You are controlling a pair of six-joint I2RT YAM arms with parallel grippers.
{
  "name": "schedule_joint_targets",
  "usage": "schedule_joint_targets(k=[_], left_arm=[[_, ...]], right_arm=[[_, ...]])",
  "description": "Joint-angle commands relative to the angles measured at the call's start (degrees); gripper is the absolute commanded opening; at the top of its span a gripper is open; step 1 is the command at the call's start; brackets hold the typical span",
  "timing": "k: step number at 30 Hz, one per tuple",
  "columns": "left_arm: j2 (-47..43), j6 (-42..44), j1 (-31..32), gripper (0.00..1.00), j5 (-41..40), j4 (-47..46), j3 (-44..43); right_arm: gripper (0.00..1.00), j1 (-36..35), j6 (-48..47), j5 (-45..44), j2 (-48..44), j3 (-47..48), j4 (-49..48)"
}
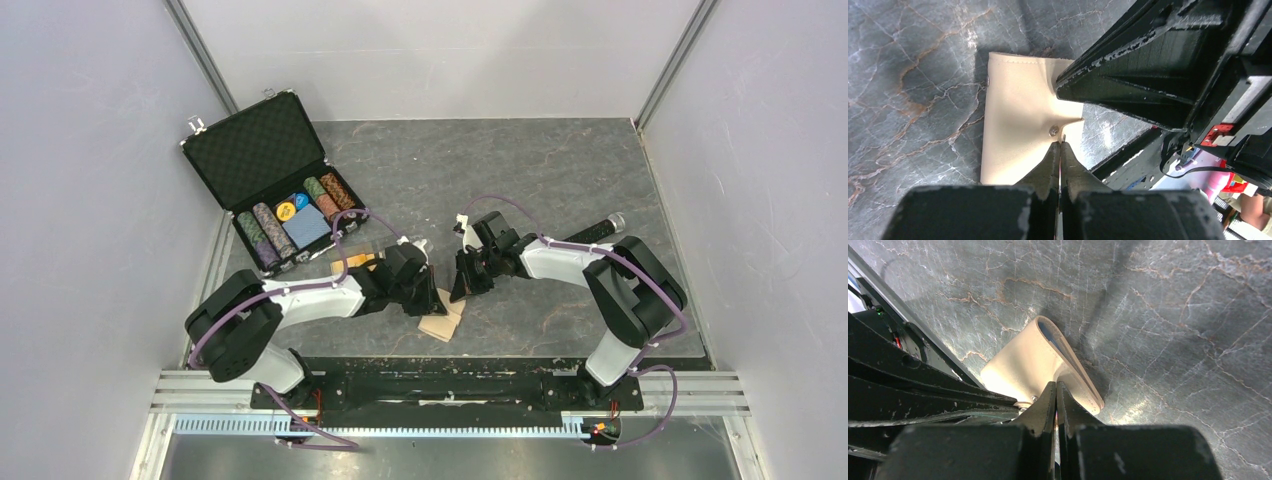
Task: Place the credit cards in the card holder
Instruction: Close the card holder at the center of the board.
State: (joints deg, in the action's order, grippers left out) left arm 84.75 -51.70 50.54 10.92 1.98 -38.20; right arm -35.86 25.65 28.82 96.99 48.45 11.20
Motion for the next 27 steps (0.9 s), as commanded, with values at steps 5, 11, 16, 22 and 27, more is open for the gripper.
schedule_joint_targets(k=[5,11,16,22,27], left_arm=[[2.1,3.8,-0.1,0.02,-2.9,2.5,-4.3],[3.7,4.8,0.0,0.02,-2.5,4.5,-5.3],[4.1,4.2,0.0,0.02,-1.9,3.9,-4.9],[4.2,3.9,0.2,0.02,-0.5,3.7,-4.8],[2.0,3.3,0.3,0.02,-0.8,3.8,-4.2]], right_arm=[[0.00,0.2,-2.0,-2.6,-0.6,-1.2,2.0],[0.00,0.1,-2.1,-2.8,-0.7,-1.1,2.2],[0.00,0.1,-2.1,-2.8,-0.8,-0.9,2.3],[0.00,0.1,-2.2,-2.9,-1.0,-0.4,2.5],[0.00,0.1,-2.2,-3.0,-0.9,-0.1,2.7]])
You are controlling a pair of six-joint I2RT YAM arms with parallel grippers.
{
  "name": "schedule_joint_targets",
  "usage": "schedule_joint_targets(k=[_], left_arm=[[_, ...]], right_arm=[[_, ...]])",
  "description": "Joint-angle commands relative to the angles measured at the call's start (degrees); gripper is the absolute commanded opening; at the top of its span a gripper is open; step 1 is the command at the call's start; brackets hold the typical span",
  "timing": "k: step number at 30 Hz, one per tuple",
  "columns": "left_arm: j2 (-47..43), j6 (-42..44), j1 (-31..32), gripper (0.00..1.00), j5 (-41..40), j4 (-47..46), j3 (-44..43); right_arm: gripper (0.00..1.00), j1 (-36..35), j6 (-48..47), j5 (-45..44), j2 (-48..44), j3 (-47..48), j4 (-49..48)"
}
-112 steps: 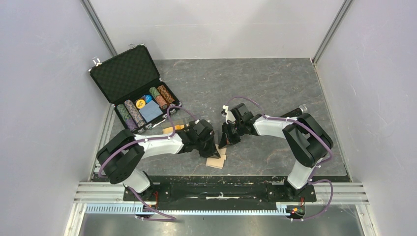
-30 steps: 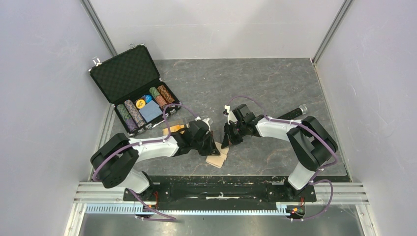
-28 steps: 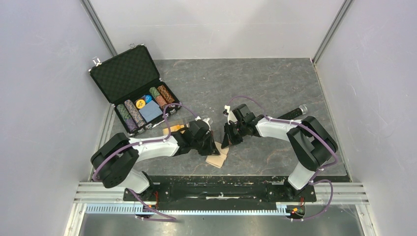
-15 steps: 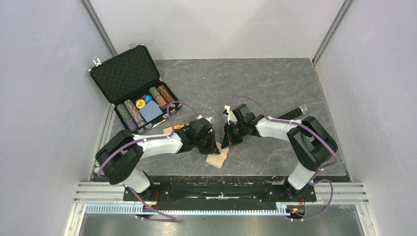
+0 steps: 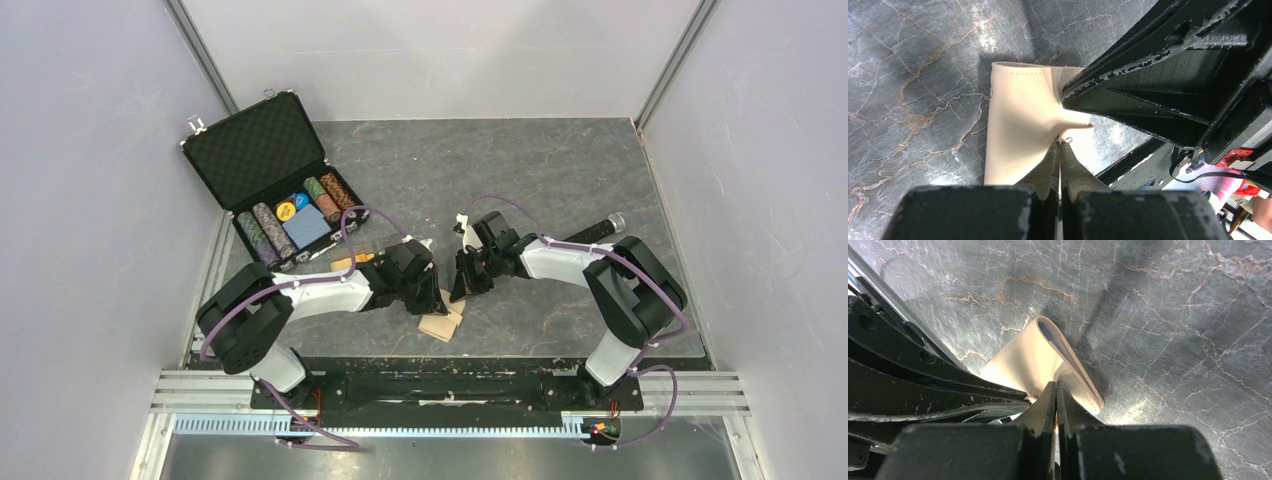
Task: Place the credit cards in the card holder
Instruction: Close the card holder at the center of the board.
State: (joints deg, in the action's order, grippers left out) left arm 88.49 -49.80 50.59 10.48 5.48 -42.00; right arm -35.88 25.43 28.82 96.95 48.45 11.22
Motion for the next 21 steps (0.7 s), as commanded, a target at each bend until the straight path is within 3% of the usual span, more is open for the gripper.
schedule_joint_targets(k=[1,9,21], left_arm=[[-1.9,1.3,0.3,0.02,-0.5,0.6,-0.3],[-1.1,0.3,0.4,0.02,-2.0,1.2,0.8],[1.5,-1.2,0.4,0.02,-3.8,4.0,-0.6]], right_arm=[[0.00,0.1,-2.0,-2.9,-0.8,-0.1,2.7],[0.00,0.1,-2.0,-3.2,-1.4,0.0,2.8],[0.08,0.1,-2.0,-1.8,-6.2,0.7,3.7]])
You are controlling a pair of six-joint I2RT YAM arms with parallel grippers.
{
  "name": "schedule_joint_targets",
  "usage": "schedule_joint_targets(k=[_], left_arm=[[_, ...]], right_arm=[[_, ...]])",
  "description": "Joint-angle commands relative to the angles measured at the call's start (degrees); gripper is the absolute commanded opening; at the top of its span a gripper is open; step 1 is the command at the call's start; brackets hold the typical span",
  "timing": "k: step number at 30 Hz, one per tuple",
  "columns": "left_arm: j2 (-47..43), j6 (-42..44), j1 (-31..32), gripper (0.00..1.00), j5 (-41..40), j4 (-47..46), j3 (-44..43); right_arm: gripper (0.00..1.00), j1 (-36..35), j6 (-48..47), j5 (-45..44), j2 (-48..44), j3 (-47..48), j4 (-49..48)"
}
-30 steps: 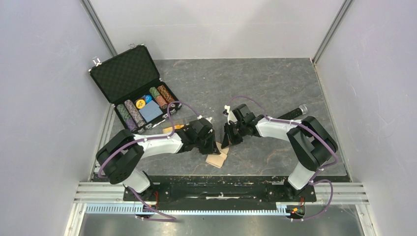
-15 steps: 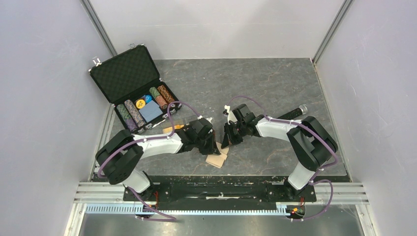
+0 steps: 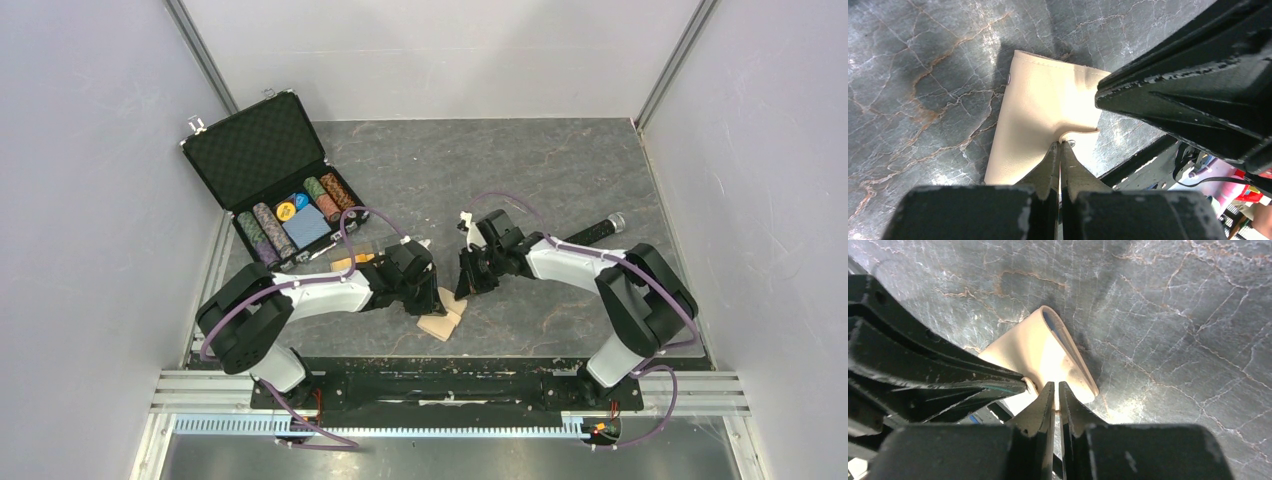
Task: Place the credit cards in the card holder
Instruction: Close the card holder at the center of the board.
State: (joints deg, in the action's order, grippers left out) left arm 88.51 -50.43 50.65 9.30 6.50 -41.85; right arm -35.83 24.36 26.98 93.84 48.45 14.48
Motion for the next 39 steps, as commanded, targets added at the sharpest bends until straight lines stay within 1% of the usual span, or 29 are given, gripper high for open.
schedule_joint_targets(k=[1,5,6,13,17,23,33,39], left_arm=[[1.6,-0.5,0.3,0.02,-2.6,3.1,-0.8],[1.6,-0.9,0.3,0.02,-2.7,3.1,-0.9],[1.5,-1.0,0.4,0.02,-2.8,3.4,-0.9],[2.2,-1.5,0.3,0.02,-3.2,5.1,-1.7],[2.5,-1.7,0.3,0.02,-3.2,5.6,-1.8],[3.5,-1.7,0.4,0.02,-3.0,6.3,-2.5],[6.8,-1.9,0.7,0.02,-2.8,7.6,-4.0],[8.7,-3.5,1.7,0.02,-5.5,11.3,-5.9]], right_arm=[[0.08,0.1,-0.9,0.5,-3.5,0.7,0.4],[0.01,-0.2,-0.8,1.9,-4.6,0.4,0.3],[0.00,-0.5,-0.7,2.3,-4.6,0.3,0.3],[0.00,-3.9,0.7,2.3,-2.3,-0.4,-1.2],[0.00,-5.3,1.0,-0.4,-1.5,-0.8,-0.8],[0.00,-5.6,0.8,-4.7,-0.2,-1.4,0.2],[0.00,-7.3,0.2,-6.7,2.0,-1.8,0.5],[0.00,-9.9,0.1,-11.2,1.6,-2.9,2.5]])
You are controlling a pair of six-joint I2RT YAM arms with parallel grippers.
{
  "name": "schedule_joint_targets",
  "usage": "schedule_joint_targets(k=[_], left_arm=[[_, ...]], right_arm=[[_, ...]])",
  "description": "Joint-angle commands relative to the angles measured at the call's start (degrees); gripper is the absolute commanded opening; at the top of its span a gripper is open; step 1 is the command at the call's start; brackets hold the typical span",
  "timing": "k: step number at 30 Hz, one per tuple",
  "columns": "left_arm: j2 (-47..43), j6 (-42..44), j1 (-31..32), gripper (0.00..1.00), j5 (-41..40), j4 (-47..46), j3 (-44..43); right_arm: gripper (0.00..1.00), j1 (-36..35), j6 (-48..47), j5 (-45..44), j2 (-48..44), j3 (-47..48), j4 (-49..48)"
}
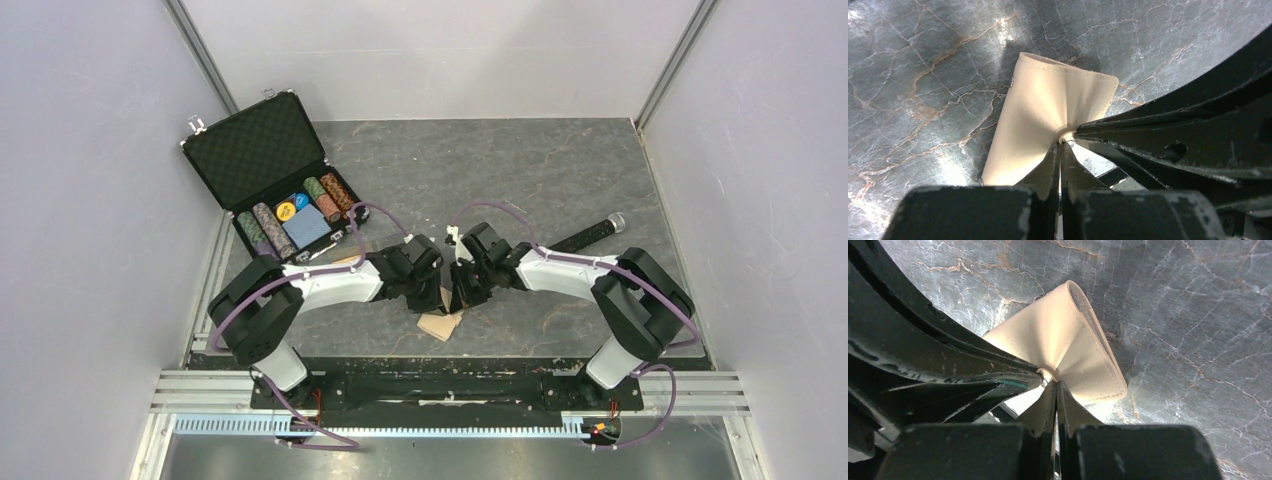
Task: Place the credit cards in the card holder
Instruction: Close the card holder at the center of the board.
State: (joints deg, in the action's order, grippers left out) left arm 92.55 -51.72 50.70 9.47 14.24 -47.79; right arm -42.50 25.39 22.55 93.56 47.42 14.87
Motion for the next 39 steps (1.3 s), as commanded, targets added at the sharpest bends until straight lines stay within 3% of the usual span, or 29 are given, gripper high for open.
schedule_joint_targets(k=[1,9,17,23,30,35,39], left_arm=[[4.8,-2.6,1.8,0.02,-6.0,3.9,-0.1],[2.5,-3.3,2.1,0.04,-5.8,2.1,0.4],[-9.7,-3.7,1.0,0.49,-3.2,-7.5,4.3],[-20.8,-6.2,-3.7,0.71,0.1,-13.6,10.6],[-34.9,-11.0,-14.8,0.98,6.2,-20.5,22.4],[-44.7,-12.0,-21.4,1.00,7.5,-17.3,28.1],[-51.2,-15.2,-25.3,1.00,7.8,-16.4,32.2]], right_arm=[[0.00,-3.6,-0.9,-7.7,2.0,-1.9,2.7],[0.00,-4.1,-1.0,-9.8,0.5,0.0,4.5],[0.05,-3.2,0.0,-12.6,-6.1,5.3,6.9],[0.24,0.8,1.5,-13.3,-13.9,2.9,6.6],[0.45,8.7,2.6,-11.5,-22.6,-2.1,6.0],[0.61,12.9,3.9,-9.1,-26.2,-4.6,5.6],[0.83,15.3,6.4,-5.9,-28.7,-7.4,2.8]])
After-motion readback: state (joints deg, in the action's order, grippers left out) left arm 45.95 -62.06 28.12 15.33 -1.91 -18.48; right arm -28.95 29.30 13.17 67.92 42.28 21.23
